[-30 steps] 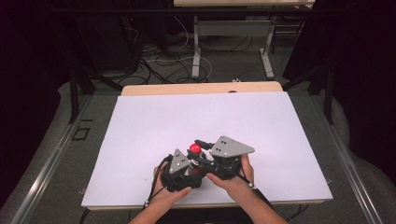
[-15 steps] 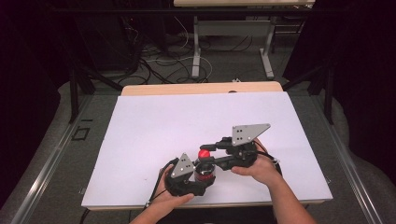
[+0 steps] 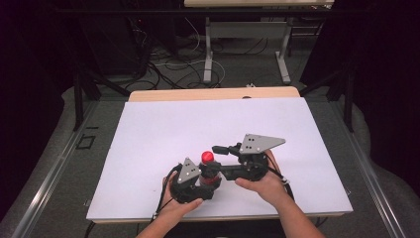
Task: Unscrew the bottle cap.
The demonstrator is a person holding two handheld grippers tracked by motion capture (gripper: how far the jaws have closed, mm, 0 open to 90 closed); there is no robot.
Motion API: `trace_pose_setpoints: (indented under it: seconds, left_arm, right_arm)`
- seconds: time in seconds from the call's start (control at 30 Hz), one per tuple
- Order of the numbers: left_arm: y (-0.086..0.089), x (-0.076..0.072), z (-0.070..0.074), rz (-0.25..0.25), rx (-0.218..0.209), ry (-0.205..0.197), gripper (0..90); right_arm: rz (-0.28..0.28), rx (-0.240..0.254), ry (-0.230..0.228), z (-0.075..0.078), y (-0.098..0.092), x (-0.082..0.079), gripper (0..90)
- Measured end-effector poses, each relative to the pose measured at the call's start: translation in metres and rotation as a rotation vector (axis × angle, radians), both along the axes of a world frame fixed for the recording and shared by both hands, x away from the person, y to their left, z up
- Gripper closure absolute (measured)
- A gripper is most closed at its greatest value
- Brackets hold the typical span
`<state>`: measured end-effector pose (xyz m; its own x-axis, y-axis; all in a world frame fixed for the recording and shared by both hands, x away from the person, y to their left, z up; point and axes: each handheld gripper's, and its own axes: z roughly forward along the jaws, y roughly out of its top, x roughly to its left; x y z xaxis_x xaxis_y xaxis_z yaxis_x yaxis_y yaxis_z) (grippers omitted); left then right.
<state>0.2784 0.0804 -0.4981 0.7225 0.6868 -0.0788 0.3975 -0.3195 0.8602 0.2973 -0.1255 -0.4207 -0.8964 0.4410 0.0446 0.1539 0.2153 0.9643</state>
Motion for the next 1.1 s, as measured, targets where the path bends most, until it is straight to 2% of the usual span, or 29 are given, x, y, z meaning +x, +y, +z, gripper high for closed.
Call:
trace_pose_setpoints:
  seconds: [0.07,0.2,0.27,0.3,0.37,0.43,0.5,0.63,0.67,0.7,0.77,0.83,0.9,0.93,0.97,1.0,1.03,1.1]
  left_arm:
    - [0.002,0.001,0.000,0.015,0.011,-0.001,29.0]
    - [0.001,0.001,-0.002,0.037,0.003,0.004,29.0]
    - [0.001,0.001,-0.002,0.037,0.004,0.004,29.0]
    - [0.000,0.000,-0.002,0.035,0.006,0.002,29.0]
    - [-0.001,-0.001,-0.001,0.029,0.012,0.001,29.0]
    - [-0.002,-0.002,-0.001,0.025,0.013,-0.004,29.0]
    - [-0.002,-0.002,-0.001,0.021,0.013,-0.003,29.0]
    - [-0.002,-0.003,-0.001,0.000,0.015,-0.006,29.0]
    - [-0.002,-0.003,-0.001,-0.007,0.014,-0.003,29.0]
    - [-0.003,-0.004,0.000,-0.034,0.008,-0.007,29.0]
    - [-0.004,-0.005,0.000,-0.059,0.009,-0.014,29.0]
    - [-0.006,-0.007,0.001,-0.088,0.003,-0.009,29.0]
    - [-0.009,-0.009,0.001,-0.116,0.007,-0.012,29.0]
    - [-0.010,-0.010,0.000,-0.126,0.006,-0.012,29.0]
    - [-0.010,-0.010,0.000,-0.126,0.006,-0.012,29.0]
    - [-0.013,-0.011,-0.001,-0.149,0.004,-0.010,29.0]
    - [-0.013,-0.011,-0.001,-0.167,0.007,-0.007,29.0]
    - [-0.015,-0.012,-0.002,-0.169,0.005,-0.006,29.0]
  right_arm:
    - [-0.072,-0.024,-0.028,-0.001,0.008,-0.007,49.6]
    - [-0.162,0.001,-0.075,-0.003,0.023,-0.021,50.6]
    - [-0.219,-0.023,-0.124,-0.003,0.029,-0.027,52.7]
    - [-0.241,-0.029,-0.129,-0.004,0.032,-0.029,53.4]
    - [-0.250,-0.050,-0.135,-0.005,0.035,-0.029,55.3]
    - [-0.266,-0.056,-0.126,-0.006,0.036,-0.028,59.6]
    - [-0.264,-0.060,-0.121,-0.006,0.035,-0.026,60.2]
    - [-0.182,-0.055,-0.104,-0.004,0.027,-0.022,60.7]
    - [-0.182,-0.055,-0.104,-0.004,0.027,-0.022,60.7]
    - [-0.091,-0.037,-0.100,-0.004,0.021,-0.016,60.9]
    - [-0.031,-0.022,-0.079,-0.003,0.012,-0.010,61.0]
    - [0.061,-0.017,-0.064,-0.001,0.003,-0.003,61.0]
    - [0.120,-0.007,-0.037,-0.001,-0.005,0.003,61.0]
    - [0.166,-0.012,-0.039,-0.001,-0.009,0.005,61.0]
    - [0.196,-0.010,-0.040,-0.001,-0.012,0.007,61.0]
    - [0.229,-0.013,-0.031,-0.001,-0.015,0.009,61.0]
    - [0.246,-0.015,-0.028,-0.001,-0.017,0.009,61.0]
    - [0.262,-0.017,-0.025,-0.002,-0.020,0.010,60.9]
